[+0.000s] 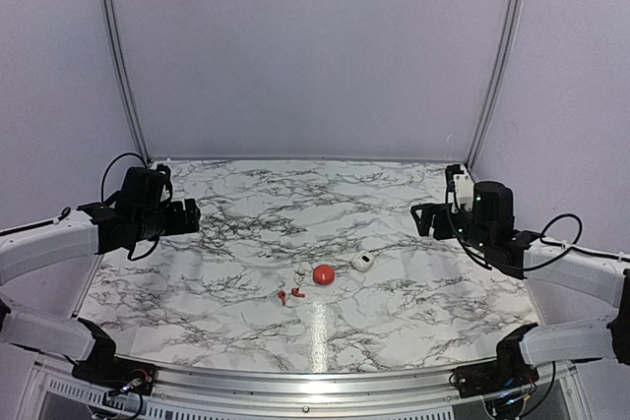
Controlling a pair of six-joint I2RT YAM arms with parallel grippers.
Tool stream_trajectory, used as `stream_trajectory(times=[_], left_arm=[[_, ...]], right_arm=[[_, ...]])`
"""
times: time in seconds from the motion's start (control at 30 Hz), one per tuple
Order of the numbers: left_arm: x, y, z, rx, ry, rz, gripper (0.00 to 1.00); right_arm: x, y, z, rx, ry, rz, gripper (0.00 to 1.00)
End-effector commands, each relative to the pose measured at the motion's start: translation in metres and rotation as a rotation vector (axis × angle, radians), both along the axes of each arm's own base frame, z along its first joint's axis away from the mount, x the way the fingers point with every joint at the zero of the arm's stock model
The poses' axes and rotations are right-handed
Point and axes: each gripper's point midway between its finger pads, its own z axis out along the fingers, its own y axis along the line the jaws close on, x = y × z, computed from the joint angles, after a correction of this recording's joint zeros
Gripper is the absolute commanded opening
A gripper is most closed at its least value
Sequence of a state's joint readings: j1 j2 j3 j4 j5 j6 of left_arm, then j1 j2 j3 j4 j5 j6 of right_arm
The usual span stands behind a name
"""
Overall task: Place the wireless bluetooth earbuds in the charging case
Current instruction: Pick up the charging case from the center of the board.
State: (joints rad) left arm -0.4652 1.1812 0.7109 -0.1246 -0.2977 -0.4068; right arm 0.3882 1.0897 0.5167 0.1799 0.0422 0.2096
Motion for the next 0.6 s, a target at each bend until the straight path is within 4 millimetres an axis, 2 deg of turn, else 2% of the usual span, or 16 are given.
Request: stream_trajectory(times=[0.0, 0.2, 0.3, 0.4, 0.57], left_arm=[[0.010, -0.017, 0.016, -0.050, -0.044, -0.038, 0.99], [0.009, -0.025, 0.021, -0.069, -0.064, -0.076, 0.99], [0.005, -0.030, 0.023, -0.091, -0.074, -0.111, 0.99], [0.004, -0.037, 0.026, -0.099, -0.079, -0.153, 0.99], [0.003, -0.050, 0.030, -0.121, -0.094, -0.226, 0.99]], right_arm=[[0.007, 0.006, 0.028, -0.003, -0.055, -0.002, 0.99], [0.010, 0.010, 0.055, -0.041, -0.104, 0.018, 0.99], [0.011, 0.026, 0.066, -0.082, -0.110, 0.119, 0.97], [0.013, 0.046, 0.053, -0.135, -0.010, 0.233, 0.98], [0.007, 0.085, 0.013, -0.236, 0.133, 0.403, 0.99]])
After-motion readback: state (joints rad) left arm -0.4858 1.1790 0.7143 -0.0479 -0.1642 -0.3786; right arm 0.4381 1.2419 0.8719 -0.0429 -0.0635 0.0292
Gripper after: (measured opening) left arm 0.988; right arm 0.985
